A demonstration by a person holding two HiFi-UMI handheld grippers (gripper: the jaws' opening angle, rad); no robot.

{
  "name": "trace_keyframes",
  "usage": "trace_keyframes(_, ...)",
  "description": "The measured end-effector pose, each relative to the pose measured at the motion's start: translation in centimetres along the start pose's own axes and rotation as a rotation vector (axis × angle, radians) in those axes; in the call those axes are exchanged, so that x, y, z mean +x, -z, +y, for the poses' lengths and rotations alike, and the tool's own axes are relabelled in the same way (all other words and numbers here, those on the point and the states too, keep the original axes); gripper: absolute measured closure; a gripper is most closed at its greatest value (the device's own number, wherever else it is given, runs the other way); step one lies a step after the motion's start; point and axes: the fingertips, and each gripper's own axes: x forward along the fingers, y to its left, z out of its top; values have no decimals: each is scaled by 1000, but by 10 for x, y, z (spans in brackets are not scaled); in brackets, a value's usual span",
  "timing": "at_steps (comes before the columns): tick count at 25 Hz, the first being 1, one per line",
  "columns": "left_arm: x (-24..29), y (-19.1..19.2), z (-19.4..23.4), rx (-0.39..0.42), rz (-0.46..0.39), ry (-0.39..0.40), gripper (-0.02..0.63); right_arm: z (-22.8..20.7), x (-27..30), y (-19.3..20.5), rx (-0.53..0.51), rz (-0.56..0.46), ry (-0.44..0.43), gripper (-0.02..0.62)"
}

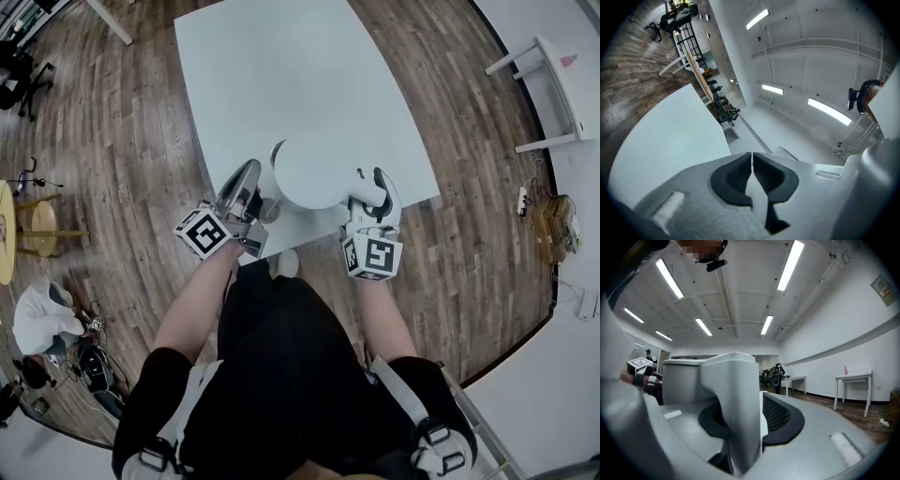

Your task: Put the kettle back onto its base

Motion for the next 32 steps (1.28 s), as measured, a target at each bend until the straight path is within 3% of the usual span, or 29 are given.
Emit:
trace_keyframes(5, -27, -9, 0, -59, -60, -21, 595, 3, -14, 18, -62, 73, 39, 432)
trace_keyframes(12, -57, -15, -21, -19, -52, 23, 595, 13, -58, 5, -43, 47, 83, 425)
trace_keyframes(18, -97, -22, -65, 188, -18, 110, 597, 49, -103, -34, -20, -55, 60, 479)
trace_keyframes(23, -134, -20, -100, 527, 60, 128, 604, 91, -147, -60, 2, -107, 37, 566)
trace_keyframes(25, -147, -17, -111, 626, 84, 134, 606, 107, -162, -66, -10, -117, 27, 581)
trace_keyframes(27, -161, -19, -122, 673, 89, 154, 606, 125, -175, -71, -20, -122, 15, 586)
trace_keyframes(32, -206, -13, -134, 687, 108, 188, 606, 168, -219, -76, -31, -111, -10, 591)
